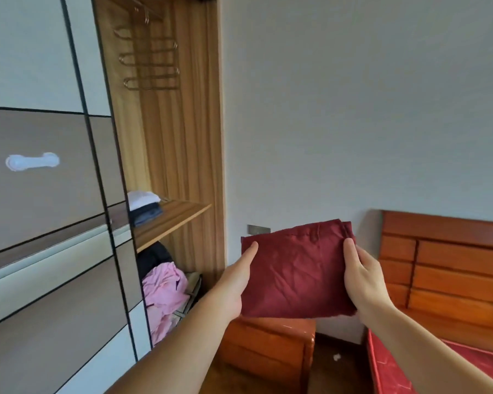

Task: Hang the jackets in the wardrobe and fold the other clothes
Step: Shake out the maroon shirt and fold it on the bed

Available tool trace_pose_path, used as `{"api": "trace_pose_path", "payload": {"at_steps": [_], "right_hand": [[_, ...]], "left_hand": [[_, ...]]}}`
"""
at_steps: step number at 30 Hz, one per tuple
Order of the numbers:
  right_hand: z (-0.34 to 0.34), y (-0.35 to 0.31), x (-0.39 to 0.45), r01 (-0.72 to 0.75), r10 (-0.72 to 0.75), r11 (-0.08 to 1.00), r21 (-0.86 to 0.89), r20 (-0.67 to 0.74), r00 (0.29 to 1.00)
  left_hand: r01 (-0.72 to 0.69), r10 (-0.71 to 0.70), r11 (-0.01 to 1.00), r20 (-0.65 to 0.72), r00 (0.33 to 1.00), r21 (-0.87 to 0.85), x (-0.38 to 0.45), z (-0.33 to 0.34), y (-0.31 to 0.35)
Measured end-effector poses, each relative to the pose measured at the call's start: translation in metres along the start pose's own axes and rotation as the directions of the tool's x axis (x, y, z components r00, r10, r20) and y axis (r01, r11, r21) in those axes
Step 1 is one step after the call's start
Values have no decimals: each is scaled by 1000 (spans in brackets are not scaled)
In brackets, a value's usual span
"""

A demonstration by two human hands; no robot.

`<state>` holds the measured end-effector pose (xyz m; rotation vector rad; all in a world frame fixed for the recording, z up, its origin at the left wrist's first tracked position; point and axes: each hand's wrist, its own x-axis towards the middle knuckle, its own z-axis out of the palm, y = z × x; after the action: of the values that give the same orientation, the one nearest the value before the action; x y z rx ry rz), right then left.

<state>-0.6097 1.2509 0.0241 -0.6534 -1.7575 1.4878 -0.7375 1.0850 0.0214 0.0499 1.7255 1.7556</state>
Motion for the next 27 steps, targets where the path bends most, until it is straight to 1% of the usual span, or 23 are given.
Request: {"api": "trace_pose_path", "payload": {"at_steps": [2, 6, 10, 12, 15, 17, 19, 21, 27], "right_hand": [[29, 3, 7, 1, -1, 1000, -8, 48, 999], [71, 17, 41, -38, 40, 999, -20, 108, 993], [96, 38, 97, -97, 102, 994, -45, 135, 986], [107, 45, 131, -151, 158, 987, -51, 169, 973], [126, 53, 181, -285, 282, 958, -30, 282, 917], [143, 60, 208, -320, 310, 947, -24, 327, 893], [165, 62, 230, -304, 294, 952, -36, 382, 876], [193, 61, 248, -295, 286, 954, -48, 429, 857], [296, 65, 298, -241, 241, 968, -72, 547, 802]], "left_hand": [[-42, 41, 999, -36, 999, -28, 9, -26, 3], [-230, 222, 972, -127, 967, -47, 41, -52, 17], [-391, 389, 919, -227, 893, 36, 82, -53, 36], [-445, 443, 894, -269, 855, 59, 102, -48, 47], [-471, 469, 878, -331, 819, 78, 130, -43, 66], [-472, 470, 876, -383, 795, 95, 147, -45, 76], [-480, 479, 870, -435, 763, 116, 165, -52, 85], [-467, 458, 877, -486, 745, 111, 182, -65, 96], [-514, 445, 855, -611, 655, 72, 247, -129, 123]]}}
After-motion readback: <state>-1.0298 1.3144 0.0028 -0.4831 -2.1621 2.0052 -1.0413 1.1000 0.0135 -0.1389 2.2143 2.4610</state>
